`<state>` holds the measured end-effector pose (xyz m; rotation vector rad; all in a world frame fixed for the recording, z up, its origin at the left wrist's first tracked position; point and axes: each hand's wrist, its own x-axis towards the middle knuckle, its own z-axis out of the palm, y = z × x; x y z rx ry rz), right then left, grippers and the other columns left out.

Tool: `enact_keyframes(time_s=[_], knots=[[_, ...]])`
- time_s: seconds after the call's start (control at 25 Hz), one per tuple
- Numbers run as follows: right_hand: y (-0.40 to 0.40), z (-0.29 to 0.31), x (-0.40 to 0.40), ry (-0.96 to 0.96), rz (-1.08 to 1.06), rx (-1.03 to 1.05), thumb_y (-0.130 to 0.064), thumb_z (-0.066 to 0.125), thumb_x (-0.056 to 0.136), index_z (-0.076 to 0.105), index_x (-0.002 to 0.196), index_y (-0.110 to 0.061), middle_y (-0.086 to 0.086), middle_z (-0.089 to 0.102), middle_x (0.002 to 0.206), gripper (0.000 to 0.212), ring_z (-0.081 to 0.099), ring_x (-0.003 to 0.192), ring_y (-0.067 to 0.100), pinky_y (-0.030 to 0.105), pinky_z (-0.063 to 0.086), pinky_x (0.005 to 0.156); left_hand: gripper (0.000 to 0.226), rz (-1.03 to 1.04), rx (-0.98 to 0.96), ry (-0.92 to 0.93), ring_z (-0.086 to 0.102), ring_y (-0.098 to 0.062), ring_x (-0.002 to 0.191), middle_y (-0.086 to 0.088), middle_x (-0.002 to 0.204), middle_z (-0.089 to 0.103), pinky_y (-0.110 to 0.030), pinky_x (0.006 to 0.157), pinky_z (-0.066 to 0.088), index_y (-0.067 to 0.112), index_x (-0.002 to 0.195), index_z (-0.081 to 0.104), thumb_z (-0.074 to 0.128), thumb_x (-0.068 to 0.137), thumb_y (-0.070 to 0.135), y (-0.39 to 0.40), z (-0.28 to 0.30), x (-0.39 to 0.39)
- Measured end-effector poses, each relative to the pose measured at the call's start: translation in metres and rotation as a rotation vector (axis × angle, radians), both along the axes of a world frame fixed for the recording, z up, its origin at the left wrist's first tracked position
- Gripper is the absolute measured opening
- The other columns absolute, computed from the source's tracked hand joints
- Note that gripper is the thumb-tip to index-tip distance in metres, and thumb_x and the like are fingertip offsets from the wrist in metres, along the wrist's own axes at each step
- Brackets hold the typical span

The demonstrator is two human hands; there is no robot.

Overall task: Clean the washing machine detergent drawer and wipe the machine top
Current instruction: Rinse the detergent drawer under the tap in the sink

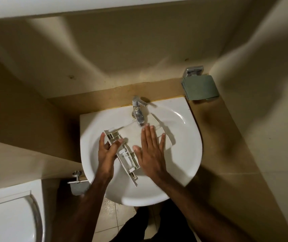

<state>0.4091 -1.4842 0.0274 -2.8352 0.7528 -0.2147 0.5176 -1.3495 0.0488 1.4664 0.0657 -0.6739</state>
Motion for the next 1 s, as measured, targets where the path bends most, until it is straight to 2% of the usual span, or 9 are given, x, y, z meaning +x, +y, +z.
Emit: enact_keyframes(time_s=[0.08, 0.12, 0.24, 0.28, 0.4, 0.56, 0.8, 0.92, 1.0], knots=[[-0.011, -0.008, -0.019, -0.010, 0.101, -0.028, -0.053, 0.028, 0.110, 0.012, 0.166, -0.011, 0.008, 0.000, 0.175, 0.071, -0.002, 0.161, 0.023, 0.061, 0.015, 0.125, 0.068, 0.004, 0.006, -0.038, 0.069, -0.031, 0.119, -0.015, 0.129, 0.071, -0.053, 0.101, 0.053, 0.022, 0.157, 0.033, 0.068, 0.099, 0.016, -0.001, -0.001, -0.002], [-0.021, -0.011, -0.020, -0.009, 0.064, -0.007, -0.053, 0.030, 0.110, 0.011, 0.166, -0.012, 0.007, 0.000, 0.175, 0.072, -0.001, 0.161, 0.022, 0.060, 0.016, 0.126, 0.068, 0.008, 0.008, -0.050, 0.070, -0.031, 0.119, -0.015, 0.130, 0.071, -0.053, 0.102, 0.053, 0.022, 0.157, 0.033, 0.067, 0.099, 0.014, -0.002, -0.001, -0.003], [-0.042, -0.009, -0.009, -0.043, -0.321, 0.225, -0.057, 0.030, 0.108, 0.008, 0.166, -0.009, 0.008, -0.001, 0.174, 0.079, 0.002, 0.161, 0.022, 0.058, 0.019, 0.126, 0.063, 0.051, 0.019, -0.071, 0.072, -0.026, 0.113, -0.015, 0.128, 0.071, -0.046, 0.099, 0.056, 0.024, 0.155, 0.037, 0.063, 0.100, 0.008, -0.004, 0.000, -0.007], [-0.038, -0.010, -0.009, -0.038, -0.355, 0.262, -0.058, 0.029, 0.108, 0.006, 0.166, -0.008, 0.008, -0.001, 0.174, 0.080, 0.002, 0.161, 0.022, 0.058, 0.020, 0.126, 0.064, 0.071, 0.019, -0.067, 0.072, -0.026, 0.113, -0.015, 0.129, 0.071, -0.047, 0.100, 0.055, 0.024, 0.156, 0.037, 0.063, 0.100, 0.008, -0.003, 0.000, -0.007], [-0.005, -0.012, -0.032, 0.034, -0.220, 0.194, -0.058, 0.026, 0.108, 0.000, 0.166, -0.008, 0.010, -0.006, 0.174, 0.080, -0.006, 0.161, 0.025, 0.052, 0.011, 0.129, 0.071, 0.092, 0.021, -0.051, 0.069, -0.030, 0.119, -0.014, 0.132, 0.070, -0.058, 0.108, 0.049, 0.024, 0.158, 0.033, 0.067, 0.097, 0.015, -0.001, -0.002, -0.007], [0.003, -0.014, -0.057, 0.092, -0.090, 0.115, -0.058, 0.028, 0.109, 0.002, 0.166, -0.013, 0.005, -0.007, 0.175, 0.077, -0.008, 0.161, 0.020, 0.052, 0.002, 0.128, 0.074, 0.059, 0.043, -0.060, 0.068, -0.030, 0.122, -0.013, 0.133, 0.069, -0.061, 0.109, 0.047, 0.027, 0.159, 0.032, 0.068, 0.094, 0.021, 0.002, 0.000, -0.007], [0.000, -0.006, -0.039, 0.090, -0.240, 0.243, -0.050, 0.030, 0.109, 0.011, 0.166, -0.015, 0.003, 0.001, 0.175, 0.070, -0.001, 0.161, 0.021, 0.057, 0.012, 0.125, 0.080, -0.022, 0.041, -0.151, 0.069, -0.038, 0.118, -0.017, 0.127, 0.071, -0.065, 0.104, 0.050, 0.023, 0.156, 0.035, 0.074, 0.087, 0.029, -0.003, 0.005, -0.005], [0.012, -0.002, -0.045, 0.051, -0.094, 0.191, -0.047, 0.033, 0.109, 0.031, 0.162, -0.017, 0.006, 0.015, 0.174, 0.061, 0.009, 0.161, 0.023, 0.058, 0.019, 0.124, 0.070, -0.026, 0.039, -0.164, 0.070, -0.036, 0.117, -0.016, 0.126, 0.072, -0.061, 0.103, 0.053, 0.026, 0.153, 0.039, 0.071, 0.090, 0.025, 0.000, 0.006, -0.003], [-0.006, 0.000, -0.046, 0.033, -0.077, 0.164, -0.044, 0.038, 0.109, 0.042, 0.156, -0.023, 0.004, 0.027, 0.170, 0.052, 0.017, 0.159, 0.023, 0.062, 0.027, 0.122, 0.057, -0.044, 0.037, -0.178, 0.071, -0.031, 0.115, -0.014, 0.124, 0.073, -0.051, 0.098, 0.057, 0.026, 0.148, 0.044, 0.066, 0.097, 0.015, 0.002, 0.008, -0.001]])
